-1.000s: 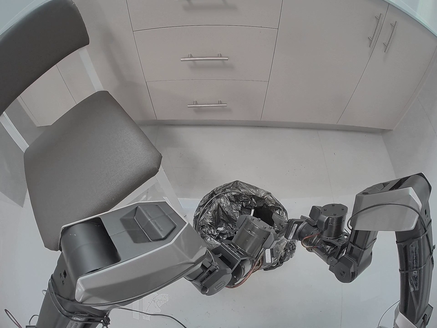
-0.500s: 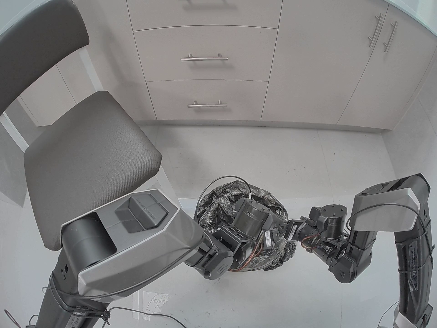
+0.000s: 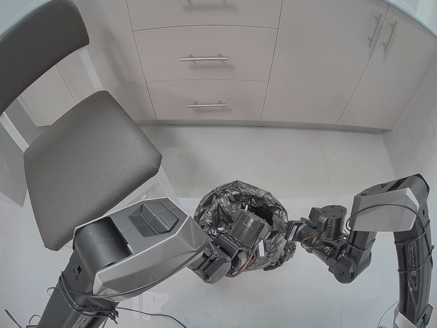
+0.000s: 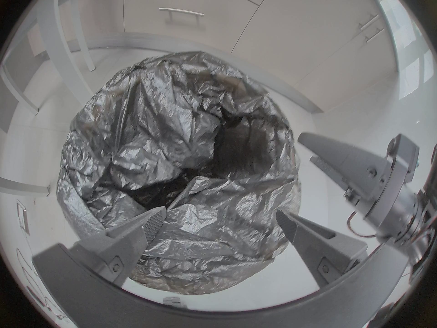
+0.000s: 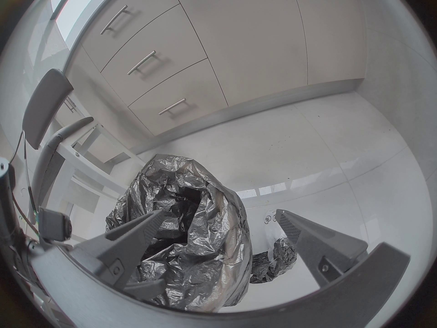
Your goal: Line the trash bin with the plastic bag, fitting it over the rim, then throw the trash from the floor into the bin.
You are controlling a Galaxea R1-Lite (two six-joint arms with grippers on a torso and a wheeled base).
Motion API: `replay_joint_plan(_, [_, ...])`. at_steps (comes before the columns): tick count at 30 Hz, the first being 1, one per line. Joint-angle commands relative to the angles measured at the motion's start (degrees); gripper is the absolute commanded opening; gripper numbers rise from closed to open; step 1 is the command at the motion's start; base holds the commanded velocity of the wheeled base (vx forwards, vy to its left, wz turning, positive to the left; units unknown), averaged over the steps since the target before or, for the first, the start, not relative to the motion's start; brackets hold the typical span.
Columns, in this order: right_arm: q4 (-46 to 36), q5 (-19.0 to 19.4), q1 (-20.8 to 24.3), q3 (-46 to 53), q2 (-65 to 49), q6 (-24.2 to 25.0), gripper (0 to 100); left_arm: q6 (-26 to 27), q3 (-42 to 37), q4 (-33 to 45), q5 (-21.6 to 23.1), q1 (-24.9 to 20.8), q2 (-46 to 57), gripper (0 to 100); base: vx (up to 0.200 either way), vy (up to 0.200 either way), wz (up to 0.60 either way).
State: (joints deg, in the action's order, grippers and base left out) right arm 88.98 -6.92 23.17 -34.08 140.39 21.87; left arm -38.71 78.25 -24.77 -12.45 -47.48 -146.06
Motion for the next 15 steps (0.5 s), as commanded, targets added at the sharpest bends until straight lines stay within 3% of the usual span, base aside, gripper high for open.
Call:
replay_joint_plan(1, [1.0,0.0,0.0,0.1,0.2,0.0,100,0.1,-1.1,1.1,-0.1,-0.4,0.2,100,0.0,0.0,0.0])
replay_joint_plan(15, [1.0,0.0,0.0,0.0,0.6,0.0,100,1.3,-3.2,1.3,-0.6,-2.4,0.9,100,0.0,0.0,0.0])
